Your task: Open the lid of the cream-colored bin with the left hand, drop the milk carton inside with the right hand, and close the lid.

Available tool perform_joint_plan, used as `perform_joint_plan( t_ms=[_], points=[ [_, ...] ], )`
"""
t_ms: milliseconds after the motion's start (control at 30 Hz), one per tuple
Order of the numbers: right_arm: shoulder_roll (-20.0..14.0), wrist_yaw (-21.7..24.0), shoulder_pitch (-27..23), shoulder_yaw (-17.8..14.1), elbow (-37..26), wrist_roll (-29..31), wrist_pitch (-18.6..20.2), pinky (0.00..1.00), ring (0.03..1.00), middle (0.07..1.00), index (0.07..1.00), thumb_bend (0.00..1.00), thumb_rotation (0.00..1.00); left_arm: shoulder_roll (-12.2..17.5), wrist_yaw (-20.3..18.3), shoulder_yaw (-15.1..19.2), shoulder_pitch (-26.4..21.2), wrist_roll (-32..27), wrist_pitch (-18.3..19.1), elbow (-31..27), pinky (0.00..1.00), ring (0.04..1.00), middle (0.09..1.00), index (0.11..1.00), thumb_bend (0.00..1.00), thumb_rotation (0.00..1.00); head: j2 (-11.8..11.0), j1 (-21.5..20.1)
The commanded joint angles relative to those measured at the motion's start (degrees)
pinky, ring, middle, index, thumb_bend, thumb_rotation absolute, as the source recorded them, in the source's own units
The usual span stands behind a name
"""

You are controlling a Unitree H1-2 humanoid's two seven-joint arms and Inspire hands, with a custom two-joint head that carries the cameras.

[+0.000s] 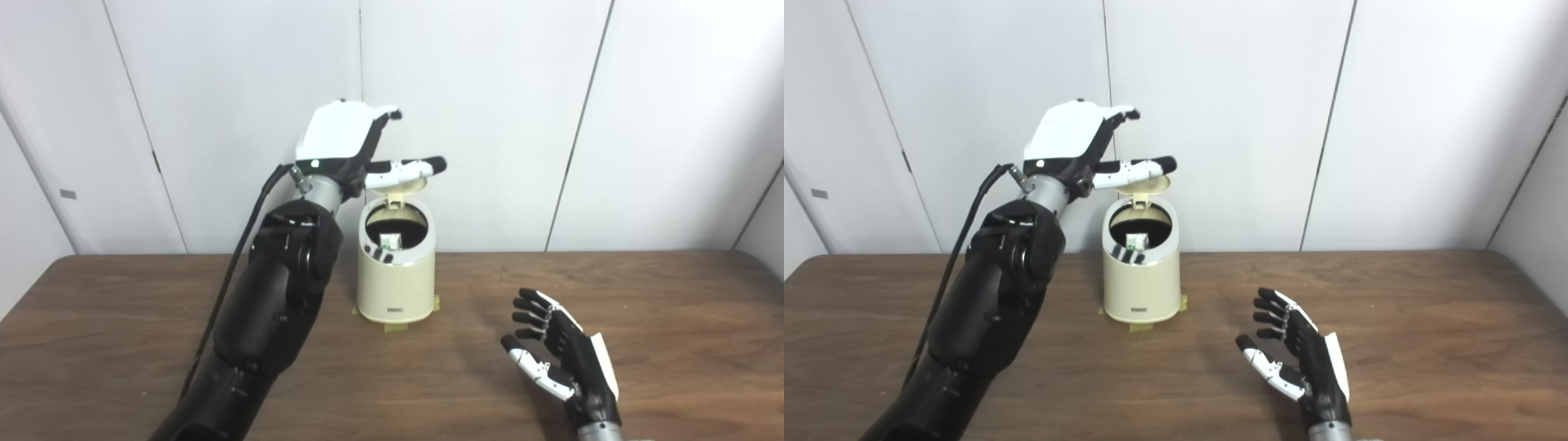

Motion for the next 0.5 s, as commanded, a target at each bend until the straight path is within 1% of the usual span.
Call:
perform_joint_plan(
  t_ms=[0, 133, 200, 267, 367, 467],
  points=[
    [0.88, -0.08, 1.5, 0.46, 2.44, -0.92, -0.58, 0.63, 0.724, 0.763, 0.776, 0.26, 0.24, -0.42, 2.1, -0.52, -5.87, 0.5, -0.04, 0.61, 1.0, 0.856, 0.855, 0.854, 0.82, 1.0, 0.02, -0.08],
    [1.06, -0.18, 1.54, 0.59, 2.18, -1.36, 0.55, 0.62, 0.712, 0.76, 0.772, 0.26, 0.26, -0.7, 2.5, -1.44, -6.95, 0.13, 0.72, 3.16, 1.0, 0.851, 0.854, 0.855, 0.82, 1.0, -0.07, -0.17],
    [1.1, -0.08, 1.57, 0.67, 2.2, -1.27, 0.32, 0.62, 0.71, 0.757, 0.77, 0.26, 0.25, -0.89, 2.9, -1.44, -6.87, -0.42, 1.21, 3.84, 1.0, 0.847, 0.85, 0.851, 0.83, 1.0, 0.0, -0.36],
    [1.22, 0.04, 1.71, 0.66, 1.93, -1.05, 0.61, 0.62, 0.712, 0.758, 0.771, 0.26, 0.27, -1.06, 2.88, -1.31, -6.76, -0.84, 2.04, 4.3, 1.0, 0.846, 0.847, 0.852, 0.83, 1.0, 0.07, -0.36],
    [1.19, -0.11, 1.77, 0.71, 1.83, -1.42, 0.75, 0.62, 0.713, 0.757, 0.767, 0.27, 0.31, -0.93, 2.02, -1.24, -6.4, -1.65, 3.02, 4.7, 0.99, 0.869, 0.867, 0.857, 0.83, 0.99, 0.1, -0.24],
    [1.15, -0.01, 1.86, 0.78, 1.7, -1.46, 0.65, 0.62, 0.713, 0.756, 0.765, 0.27, 0.29, -0.54, 1.48, -1.6, -6.12, -2.54, 3.3, 5.04, 1.0, 0.892, 0.888, 0.876, 0.85, 0.99, 0.14, -0.5]
  ],
)
